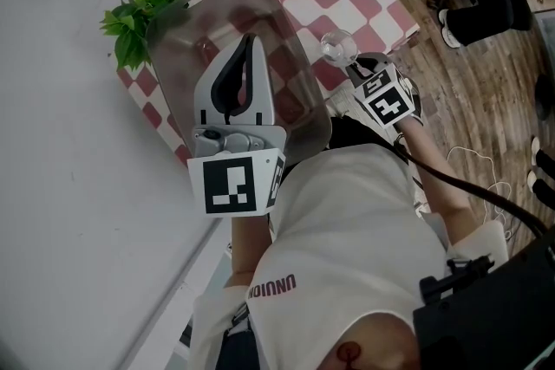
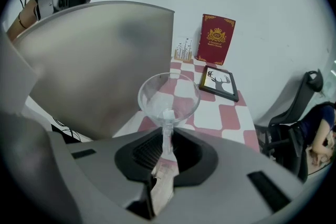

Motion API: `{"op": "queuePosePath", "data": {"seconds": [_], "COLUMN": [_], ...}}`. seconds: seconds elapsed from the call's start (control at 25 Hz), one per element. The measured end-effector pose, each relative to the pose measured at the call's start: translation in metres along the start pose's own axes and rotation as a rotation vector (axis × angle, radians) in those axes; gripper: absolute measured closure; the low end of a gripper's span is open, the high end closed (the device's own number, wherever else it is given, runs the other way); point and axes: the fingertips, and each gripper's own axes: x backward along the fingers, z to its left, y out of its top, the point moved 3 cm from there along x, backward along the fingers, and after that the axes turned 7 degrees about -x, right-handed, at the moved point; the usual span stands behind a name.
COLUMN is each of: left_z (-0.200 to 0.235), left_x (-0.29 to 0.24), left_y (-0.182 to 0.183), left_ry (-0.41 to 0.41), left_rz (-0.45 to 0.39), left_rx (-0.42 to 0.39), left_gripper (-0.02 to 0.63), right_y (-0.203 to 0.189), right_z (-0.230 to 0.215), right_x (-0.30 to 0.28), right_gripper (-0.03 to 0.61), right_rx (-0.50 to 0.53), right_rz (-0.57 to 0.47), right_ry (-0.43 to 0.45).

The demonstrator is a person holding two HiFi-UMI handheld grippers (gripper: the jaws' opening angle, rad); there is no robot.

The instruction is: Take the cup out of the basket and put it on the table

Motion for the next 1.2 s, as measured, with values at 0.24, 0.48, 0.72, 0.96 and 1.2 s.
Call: {"op": "queuePosePath", "data": {"seconds": [0.24,0.48,0.72,0.96,1.2], "left_z": [0.001,0.001,0.002,0.004,0.002], "left_x": [-0.001,-0.002,-0.003,-0.003,-0.002], "left_y": [-0.001,-0.002,-0.003,-0.003,-0.003], "left_ry": [0.002,-0.001,-0.002,0.001,-0.002], "left_rz": [-0.002,-0.001,0.0,0.002,0.001], "left_rx": [0.001,0.003,0.003,-0.001,-0.004], "left_gripper": [0.603,0.602,0.603,0.603,0.603], "right_y": [-0.005,-0.006,-0.009,-0.01,-0.011], "right_z": [0.0,-0.001,-0.001,-0.001,0.0], "right_x": [-0.005,-0.009,-0.012,-0.016,-0.017], "right_gripper": [0.52,0.52,0.52,0.52,0.52], "right_rx": [-0.001,-0.005,-0.015,-0.018,-0.019], "right_rz": [0.019,0.032,0.05,0.06,0.068], "right_ry": [0.004,0.011,0.021,0.027,0.033]}}
